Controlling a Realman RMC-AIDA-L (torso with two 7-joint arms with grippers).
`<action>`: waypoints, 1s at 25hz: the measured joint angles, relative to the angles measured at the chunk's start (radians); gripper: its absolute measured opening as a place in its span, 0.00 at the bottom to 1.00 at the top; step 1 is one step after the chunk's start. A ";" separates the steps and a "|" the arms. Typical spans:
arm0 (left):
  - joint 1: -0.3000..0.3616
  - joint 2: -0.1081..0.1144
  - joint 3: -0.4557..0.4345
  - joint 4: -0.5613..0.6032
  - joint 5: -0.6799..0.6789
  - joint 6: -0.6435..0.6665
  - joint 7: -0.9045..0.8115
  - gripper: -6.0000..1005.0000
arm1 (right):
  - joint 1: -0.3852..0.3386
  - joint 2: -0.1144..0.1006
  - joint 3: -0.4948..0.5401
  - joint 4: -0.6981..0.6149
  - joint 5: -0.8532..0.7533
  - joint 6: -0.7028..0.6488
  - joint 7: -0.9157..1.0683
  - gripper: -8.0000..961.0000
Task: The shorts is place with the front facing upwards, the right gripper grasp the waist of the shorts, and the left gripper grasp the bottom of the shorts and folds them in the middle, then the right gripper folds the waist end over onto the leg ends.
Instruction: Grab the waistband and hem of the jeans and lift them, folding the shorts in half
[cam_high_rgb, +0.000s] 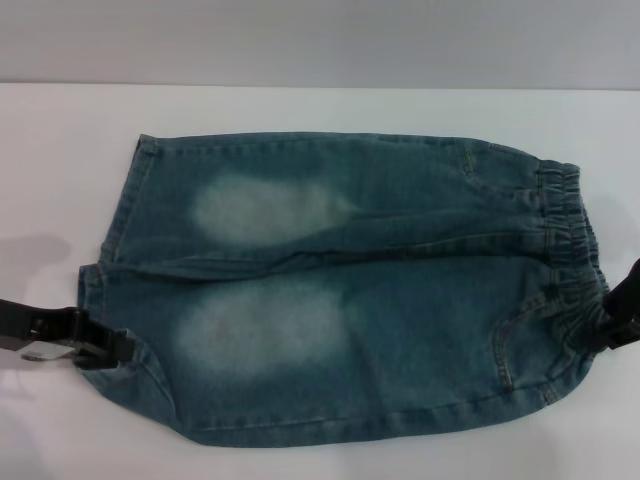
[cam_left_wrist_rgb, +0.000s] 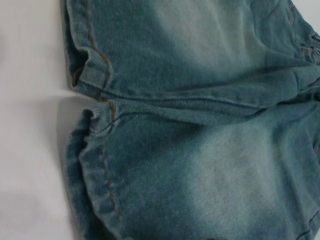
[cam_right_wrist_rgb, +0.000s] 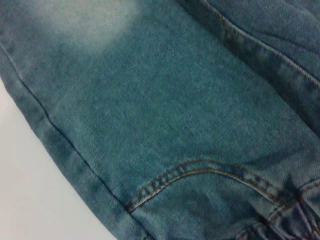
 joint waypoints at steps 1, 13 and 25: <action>0.000 0.000 0.000 0.000 0.000 0.000 0.000 0.07 | 0.000 0.000 0.000 0.000 0.000 0.000 0.000 0.47; -0.010 0.004 -0.024 0.001 -0.037 -0.020 0.000 0.07 | -0.021 -0.003 0.183 -0.002 0.011 0.024 0.020 0.04; -0.017 0.013 -0.151 0.010 -0.132 -0.176 0.001 0.07 | -0.206 -0.024 0.345 0.027 0.519 0.079 0.016 0.02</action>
